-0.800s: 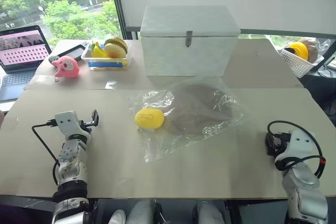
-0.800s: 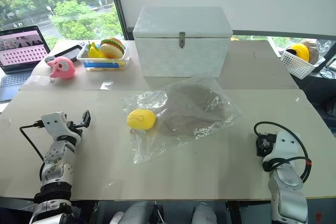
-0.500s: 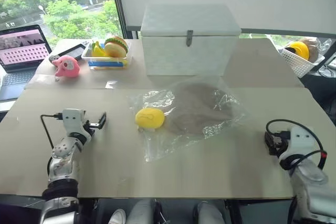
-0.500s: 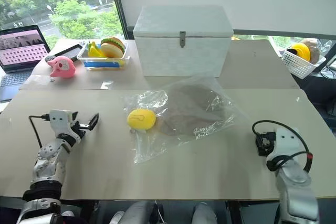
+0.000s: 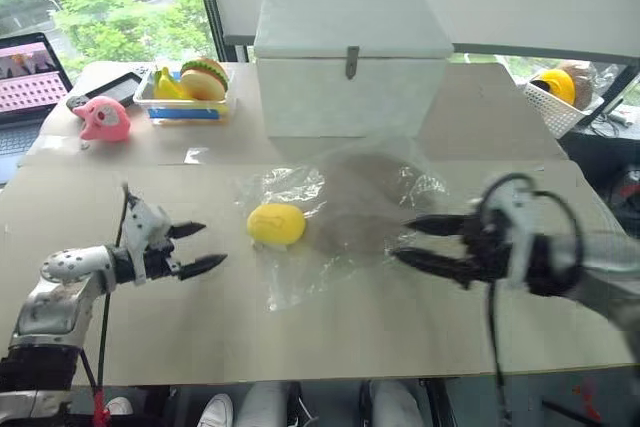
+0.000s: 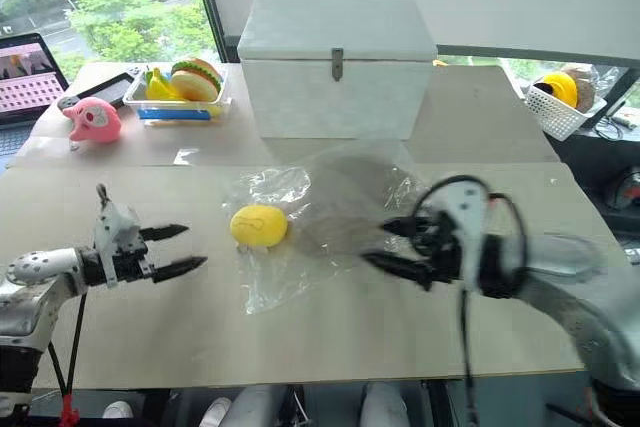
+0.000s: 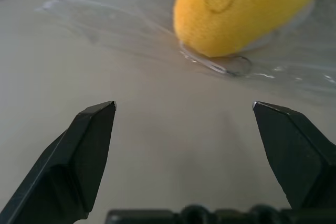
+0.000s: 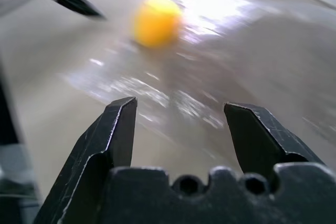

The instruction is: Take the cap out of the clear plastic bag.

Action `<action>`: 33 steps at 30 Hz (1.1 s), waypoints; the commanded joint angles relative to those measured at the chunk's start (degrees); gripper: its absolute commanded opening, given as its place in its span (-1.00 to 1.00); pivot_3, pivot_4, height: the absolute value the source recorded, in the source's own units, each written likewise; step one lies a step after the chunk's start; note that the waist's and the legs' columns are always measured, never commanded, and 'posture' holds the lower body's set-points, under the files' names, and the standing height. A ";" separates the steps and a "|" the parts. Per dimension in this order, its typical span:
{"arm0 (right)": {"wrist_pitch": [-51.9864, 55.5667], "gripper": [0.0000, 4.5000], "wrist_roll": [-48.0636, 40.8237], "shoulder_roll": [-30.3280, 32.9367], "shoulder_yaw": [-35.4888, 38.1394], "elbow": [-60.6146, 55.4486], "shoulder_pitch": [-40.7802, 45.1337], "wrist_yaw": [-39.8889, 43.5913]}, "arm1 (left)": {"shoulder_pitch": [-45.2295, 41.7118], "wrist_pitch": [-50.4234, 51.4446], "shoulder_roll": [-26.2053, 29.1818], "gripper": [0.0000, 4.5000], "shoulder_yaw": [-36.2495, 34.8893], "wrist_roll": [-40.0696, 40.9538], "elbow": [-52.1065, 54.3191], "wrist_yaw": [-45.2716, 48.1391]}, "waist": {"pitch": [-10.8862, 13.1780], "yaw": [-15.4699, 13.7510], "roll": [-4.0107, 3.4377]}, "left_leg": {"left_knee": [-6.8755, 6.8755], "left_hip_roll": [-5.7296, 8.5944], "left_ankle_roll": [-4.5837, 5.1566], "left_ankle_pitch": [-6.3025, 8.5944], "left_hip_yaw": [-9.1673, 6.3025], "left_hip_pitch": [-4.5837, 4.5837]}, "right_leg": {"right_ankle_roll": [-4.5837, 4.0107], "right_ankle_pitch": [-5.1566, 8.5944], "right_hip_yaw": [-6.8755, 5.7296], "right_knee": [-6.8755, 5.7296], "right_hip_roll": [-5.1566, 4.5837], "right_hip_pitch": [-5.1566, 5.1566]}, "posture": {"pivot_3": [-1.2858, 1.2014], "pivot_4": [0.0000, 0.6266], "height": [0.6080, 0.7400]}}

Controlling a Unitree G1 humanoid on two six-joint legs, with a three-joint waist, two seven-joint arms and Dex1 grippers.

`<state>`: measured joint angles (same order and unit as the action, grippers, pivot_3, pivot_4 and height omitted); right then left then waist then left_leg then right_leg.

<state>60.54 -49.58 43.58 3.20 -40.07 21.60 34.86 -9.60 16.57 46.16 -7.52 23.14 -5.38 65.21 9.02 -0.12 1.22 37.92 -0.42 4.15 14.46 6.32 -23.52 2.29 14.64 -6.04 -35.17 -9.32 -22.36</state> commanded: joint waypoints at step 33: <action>1.90 0.69 -1.25 -0.44 6.72 -10.69 -12.41 -14.94 | -29.43 -20.78 -17.31 0.06 18.70 -14.99 -27.88 7.43 | 0.15 -1.35 -0.01 | 1.19 0.46 0.28 -0.03 -0.32 -0.61 | 0.31 -0.13 -0.97 -0.76 0.07 0.11 | 0.03 -0.52 0.74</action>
<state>62.43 -50.13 43.14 8.07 -48.97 9.38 20.78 -38.77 -3.87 29.45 10.10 8.85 -32.35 71.28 9.17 -1.47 1.21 39.13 0.04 4.44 14.44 5.99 -24.13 2.61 14.50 -7.00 -35.94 -9.26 -22.25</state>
